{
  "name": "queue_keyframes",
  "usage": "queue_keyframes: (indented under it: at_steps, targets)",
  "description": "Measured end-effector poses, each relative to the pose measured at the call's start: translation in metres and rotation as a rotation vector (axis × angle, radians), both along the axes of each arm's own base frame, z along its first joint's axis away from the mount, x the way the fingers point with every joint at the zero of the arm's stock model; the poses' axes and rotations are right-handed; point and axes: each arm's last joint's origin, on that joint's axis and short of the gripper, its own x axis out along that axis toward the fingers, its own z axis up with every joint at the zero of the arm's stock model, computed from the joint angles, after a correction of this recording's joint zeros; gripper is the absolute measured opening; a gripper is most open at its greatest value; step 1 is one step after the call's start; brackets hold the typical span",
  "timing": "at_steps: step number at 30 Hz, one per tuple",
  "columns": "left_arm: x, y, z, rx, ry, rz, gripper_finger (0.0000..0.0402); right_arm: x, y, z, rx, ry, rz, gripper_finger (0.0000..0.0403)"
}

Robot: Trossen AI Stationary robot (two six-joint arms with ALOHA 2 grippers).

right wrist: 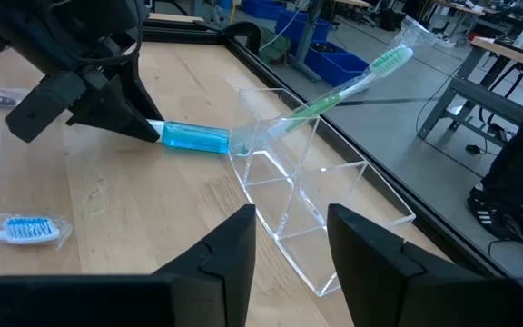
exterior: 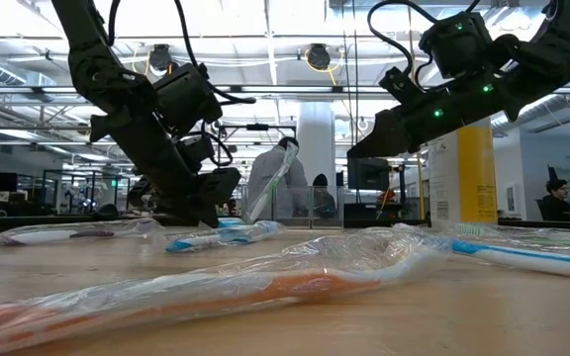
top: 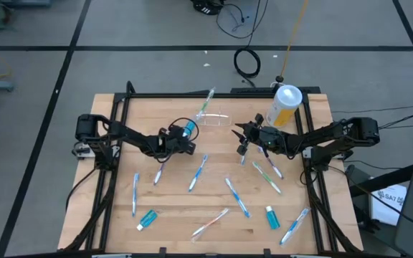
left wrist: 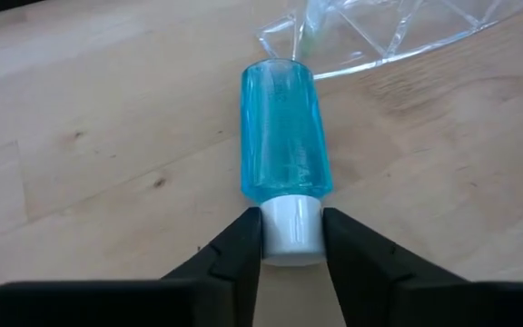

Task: Pick & Place toothbrushing station
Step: Put the mouthwash into the transparent organizer

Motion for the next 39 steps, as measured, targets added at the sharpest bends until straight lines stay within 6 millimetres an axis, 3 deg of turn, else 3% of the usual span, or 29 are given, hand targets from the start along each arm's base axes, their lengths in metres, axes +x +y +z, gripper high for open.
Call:
queue_keyframes:
  at_steps: [15, 25, 39]
  targets:
    - [0.000, 0.000, -0.002, 0.000, 0.010, -0.003, 0.0127, 0.000, 0.000, 0.000, 0.000, 0.000, 0.000, 0.0130]
    - [0.006, -0.016, -0.017, 0.126, -0.009, 0.051, 0.0123, 0.000, 0.000, 0.000, 0.000, 0.000, 0.000, 0.0130]
    - [0.007, -0.012, -0.024, 0.132, 0.003, 0.047, 0.0121, 0.000, 0.000, 0.000, 0.000, 0.002, 0.000, 0.0130]
